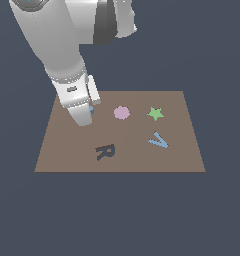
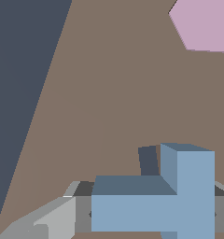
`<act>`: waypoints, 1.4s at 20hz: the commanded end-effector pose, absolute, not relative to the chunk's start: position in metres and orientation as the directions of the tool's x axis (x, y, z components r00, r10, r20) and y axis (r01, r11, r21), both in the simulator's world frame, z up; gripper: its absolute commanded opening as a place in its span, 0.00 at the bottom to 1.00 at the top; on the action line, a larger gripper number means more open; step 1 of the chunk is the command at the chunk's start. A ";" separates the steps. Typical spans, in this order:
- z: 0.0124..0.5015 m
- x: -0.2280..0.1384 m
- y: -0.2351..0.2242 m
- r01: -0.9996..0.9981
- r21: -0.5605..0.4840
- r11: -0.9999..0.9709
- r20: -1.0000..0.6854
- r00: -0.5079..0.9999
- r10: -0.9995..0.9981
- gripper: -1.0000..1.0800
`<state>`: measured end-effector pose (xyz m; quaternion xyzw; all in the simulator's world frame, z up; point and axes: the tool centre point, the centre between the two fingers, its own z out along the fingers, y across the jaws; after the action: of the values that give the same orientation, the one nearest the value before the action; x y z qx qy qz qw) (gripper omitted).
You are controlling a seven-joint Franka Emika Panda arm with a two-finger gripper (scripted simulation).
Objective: Insert a designated object into the corresponding slot on a board.
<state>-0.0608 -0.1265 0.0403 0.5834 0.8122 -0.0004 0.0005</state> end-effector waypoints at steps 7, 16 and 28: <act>0.041 -0.066 -0.135 0.903 0.000 0.430 -0.002 -0.430 0.903 0.00; 0.041 -0.066 -0.136 0.893 0.000 0.451 -0.002 -0.451 0.893 0.00; 0.030 -0.066 -0.136 0.896 0.001 0.444 -0.001 -0.444 0.896 0.00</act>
<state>-0.0663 -0.1355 0.0320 0.5273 0.8497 -0.0001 0.0003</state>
